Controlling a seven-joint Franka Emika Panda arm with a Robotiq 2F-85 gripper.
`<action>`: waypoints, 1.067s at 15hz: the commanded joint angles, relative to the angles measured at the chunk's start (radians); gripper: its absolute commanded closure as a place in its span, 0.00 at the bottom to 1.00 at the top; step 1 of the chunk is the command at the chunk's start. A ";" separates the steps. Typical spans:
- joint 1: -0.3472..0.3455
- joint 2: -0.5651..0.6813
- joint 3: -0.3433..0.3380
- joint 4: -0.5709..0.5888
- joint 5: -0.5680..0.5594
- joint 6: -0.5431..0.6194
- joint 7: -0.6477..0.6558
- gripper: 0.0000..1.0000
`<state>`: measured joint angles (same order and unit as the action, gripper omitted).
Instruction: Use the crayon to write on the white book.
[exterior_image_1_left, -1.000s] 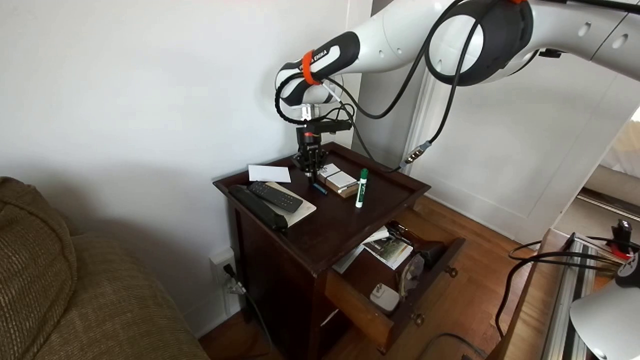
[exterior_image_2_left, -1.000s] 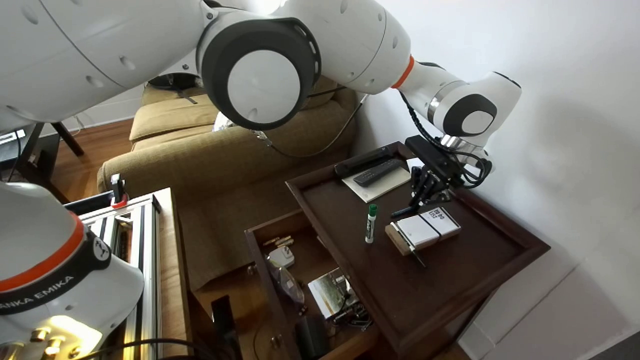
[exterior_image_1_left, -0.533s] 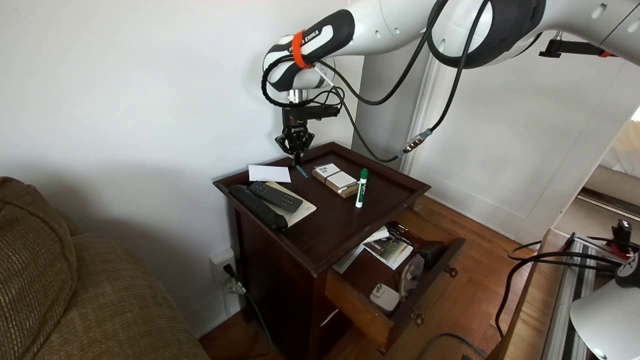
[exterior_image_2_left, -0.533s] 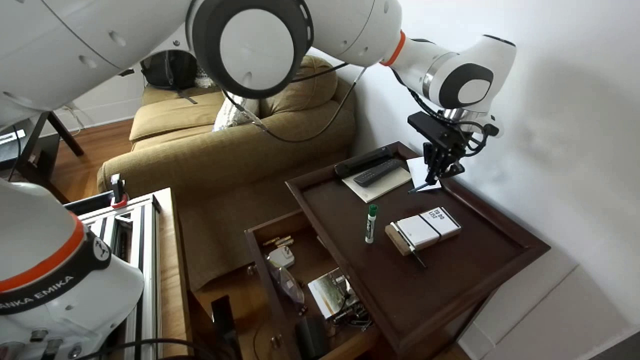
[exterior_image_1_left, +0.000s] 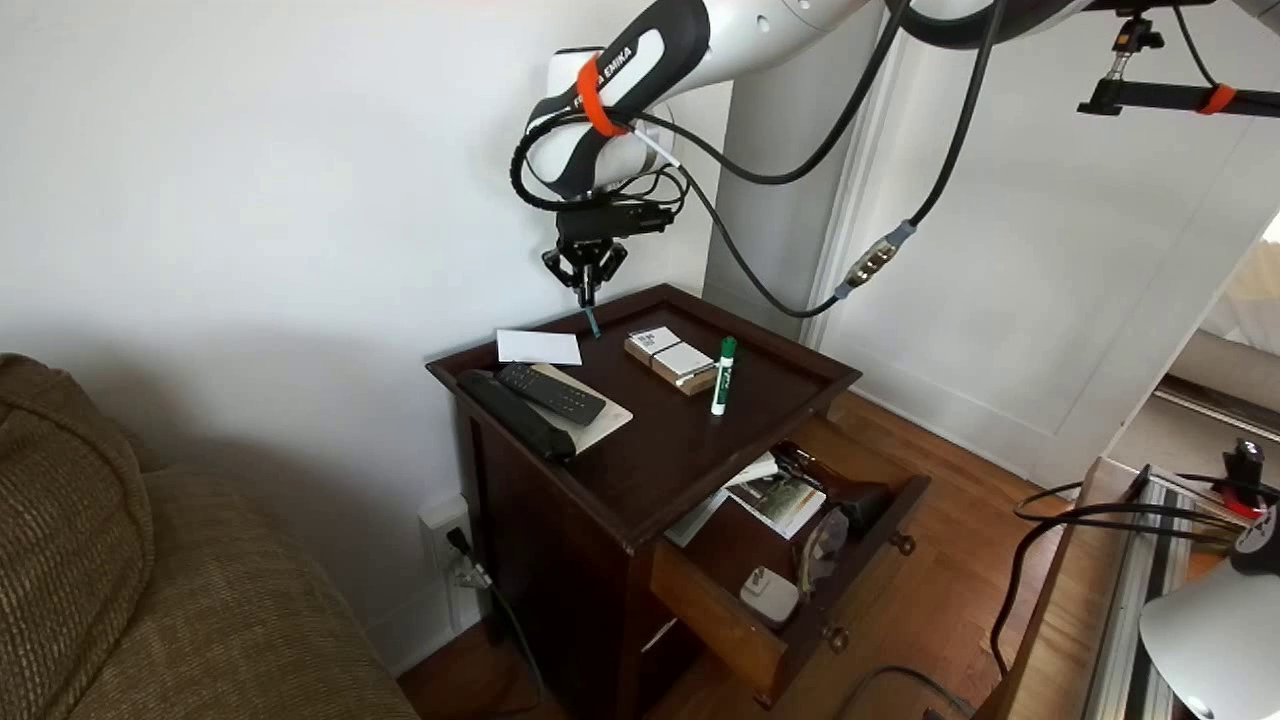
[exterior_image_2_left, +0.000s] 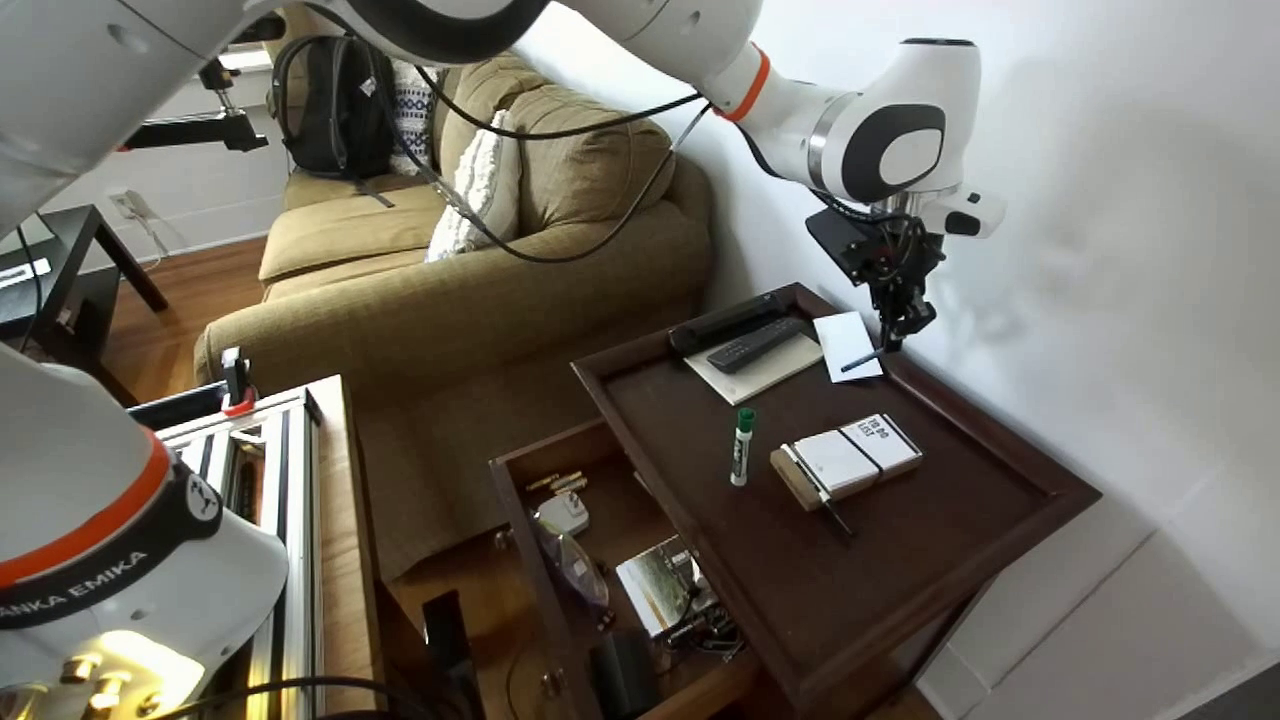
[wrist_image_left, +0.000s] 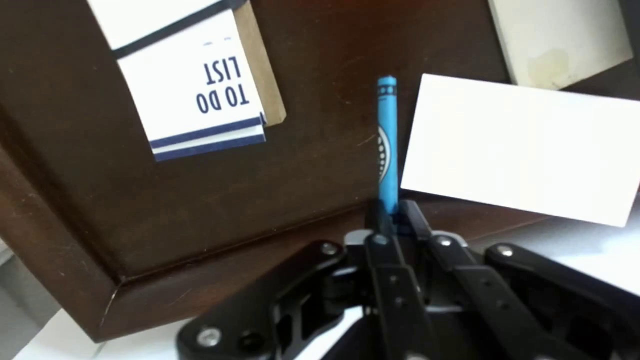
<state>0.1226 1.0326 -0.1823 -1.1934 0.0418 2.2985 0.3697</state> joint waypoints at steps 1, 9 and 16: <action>0.076 -0.119 -0.055 -0.236 -0.061 0.147 0.166 0.98; 0.279 -0.271 -0.283 -0.545 -0.271 0.250 0.539 0.98; 0.346 -0.359 -0.321 -0.687 -0.447 0.230 0.831 0.98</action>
<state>0.4431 0.7354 -0.4960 -1.7824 -0.3370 2.5284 1.0760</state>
